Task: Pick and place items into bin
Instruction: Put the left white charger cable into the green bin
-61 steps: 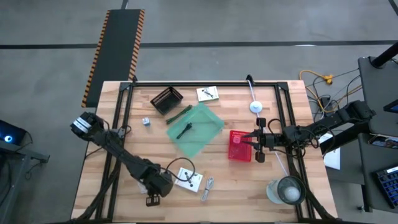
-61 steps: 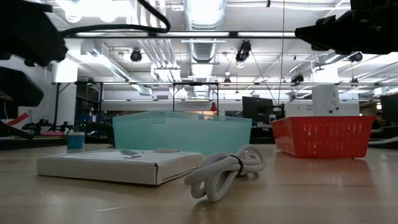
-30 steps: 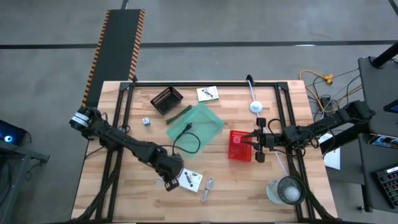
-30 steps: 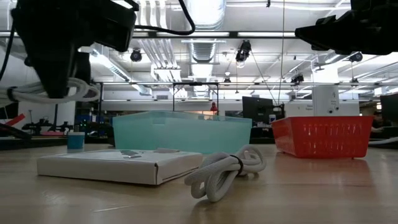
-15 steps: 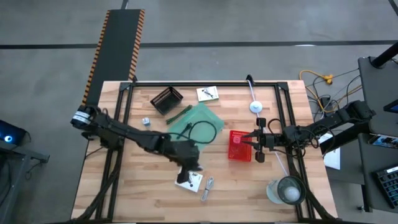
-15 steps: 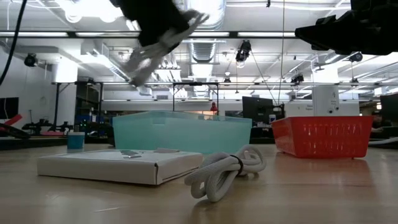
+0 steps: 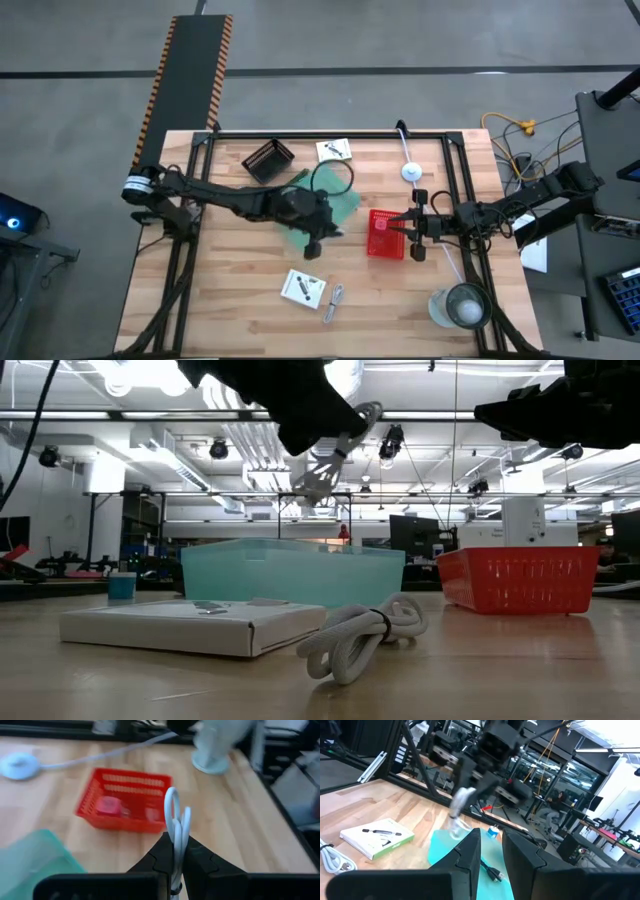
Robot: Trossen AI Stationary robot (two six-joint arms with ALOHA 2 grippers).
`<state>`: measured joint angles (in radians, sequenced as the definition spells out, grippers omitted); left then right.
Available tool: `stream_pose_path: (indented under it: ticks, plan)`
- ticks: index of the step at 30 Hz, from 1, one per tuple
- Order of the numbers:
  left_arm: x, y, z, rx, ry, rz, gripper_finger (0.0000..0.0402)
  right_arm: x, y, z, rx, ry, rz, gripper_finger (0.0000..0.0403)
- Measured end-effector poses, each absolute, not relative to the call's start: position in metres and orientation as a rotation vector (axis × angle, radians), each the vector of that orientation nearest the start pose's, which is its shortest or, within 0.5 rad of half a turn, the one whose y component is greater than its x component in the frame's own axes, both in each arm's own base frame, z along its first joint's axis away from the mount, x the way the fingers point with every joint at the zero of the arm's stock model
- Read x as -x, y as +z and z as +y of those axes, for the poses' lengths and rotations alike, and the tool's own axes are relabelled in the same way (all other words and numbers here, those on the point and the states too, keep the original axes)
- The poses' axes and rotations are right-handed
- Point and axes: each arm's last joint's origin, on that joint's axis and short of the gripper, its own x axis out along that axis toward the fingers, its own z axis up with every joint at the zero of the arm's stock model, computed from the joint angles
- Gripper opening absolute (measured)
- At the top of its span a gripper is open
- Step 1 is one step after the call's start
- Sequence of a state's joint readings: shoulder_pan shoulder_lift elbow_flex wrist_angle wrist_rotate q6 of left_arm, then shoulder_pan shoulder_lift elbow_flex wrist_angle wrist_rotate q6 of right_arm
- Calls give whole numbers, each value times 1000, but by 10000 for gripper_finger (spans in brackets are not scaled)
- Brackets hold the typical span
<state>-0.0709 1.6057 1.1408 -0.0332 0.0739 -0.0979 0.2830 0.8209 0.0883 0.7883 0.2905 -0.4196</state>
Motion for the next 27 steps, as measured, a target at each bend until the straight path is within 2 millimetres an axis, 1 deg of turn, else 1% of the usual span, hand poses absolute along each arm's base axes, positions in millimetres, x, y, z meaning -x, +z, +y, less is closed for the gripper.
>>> stream_pose_path:
  ticks: [4,10,13,19,24,27]
  plan:
    - [-363,262,-14,107,-31,491,10,-154,183,36,405,-18,-49,68]
    - [-363,262,6,209,159,478,10,-154,182,36,409,-17,-45,68]
    - [-362,260,14,255,225,483,10,-154,182,36,409,-17,-45,68]
    - [-356,252,27,317,379,553,10,-154,182,36,409,-17,-45,68]
    - [-348,243,36,414,468,631,10,-154,182,36,409,-17,-45,68]
    - [-344,237,38,437,491,667,10,-154,182,36,409,-17,-45,68]
